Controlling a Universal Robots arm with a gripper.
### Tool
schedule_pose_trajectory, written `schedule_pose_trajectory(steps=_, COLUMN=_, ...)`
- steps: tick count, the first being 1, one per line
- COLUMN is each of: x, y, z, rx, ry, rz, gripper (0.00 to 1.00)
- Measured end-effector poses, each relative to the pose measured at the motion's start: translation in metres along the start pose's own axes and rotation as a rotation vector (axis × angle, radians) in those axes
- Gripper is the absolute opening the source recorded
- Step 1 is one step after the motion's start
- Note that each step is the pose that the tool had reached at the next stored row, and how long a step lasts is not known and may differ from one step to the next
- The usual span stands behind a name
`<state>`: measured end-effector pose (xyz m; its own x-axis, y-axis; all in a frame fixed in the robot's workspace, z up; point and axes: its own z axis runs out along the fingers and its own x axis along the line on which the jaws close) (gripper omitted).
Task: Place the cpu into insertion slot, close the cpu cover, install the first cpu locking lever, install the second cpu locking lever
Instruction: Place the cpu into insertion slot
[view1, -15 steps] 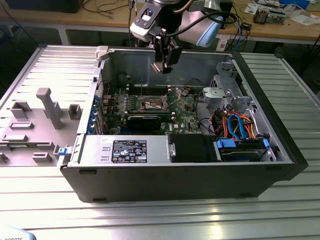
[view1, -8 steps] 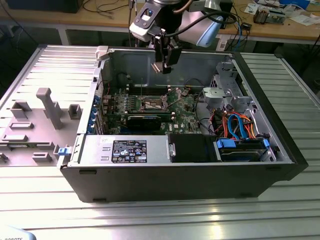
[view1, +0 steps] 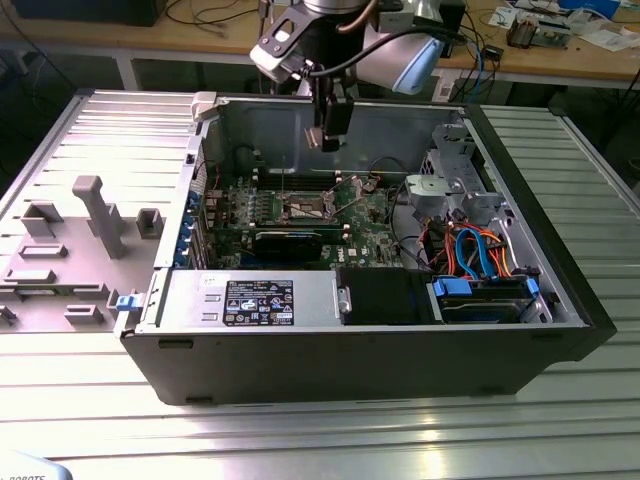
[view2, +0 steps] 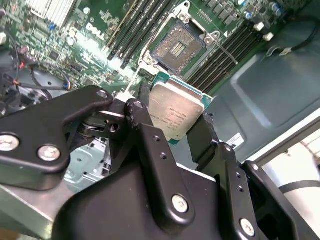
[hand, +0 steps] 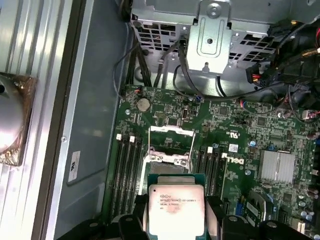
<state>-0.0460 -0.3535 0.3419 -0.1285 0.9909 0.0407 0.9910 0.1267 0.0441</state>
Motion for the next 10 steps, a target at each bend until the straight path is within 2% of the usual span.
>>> schedule_pose_trajectory(steps=5, x=-0.0003, y=-0.0003, z=0.0072, rx=-0.0012, ry=-0.0135, rz=0.064, gripper=0.54)
schedule_pose_trajectory(steps=7, x=-0.0002, y=-0.0004, z=0.0086, rx=-0.0007, ry=-0.0193, rz=0.068, gripper=0.54)
schedule_pose_trajectory(steps=10, x=-0.0002, y=-0.0003, z=0.0086, rx=-0.0007, ry=-0.0202, rz=0.068, gripper=0.54)
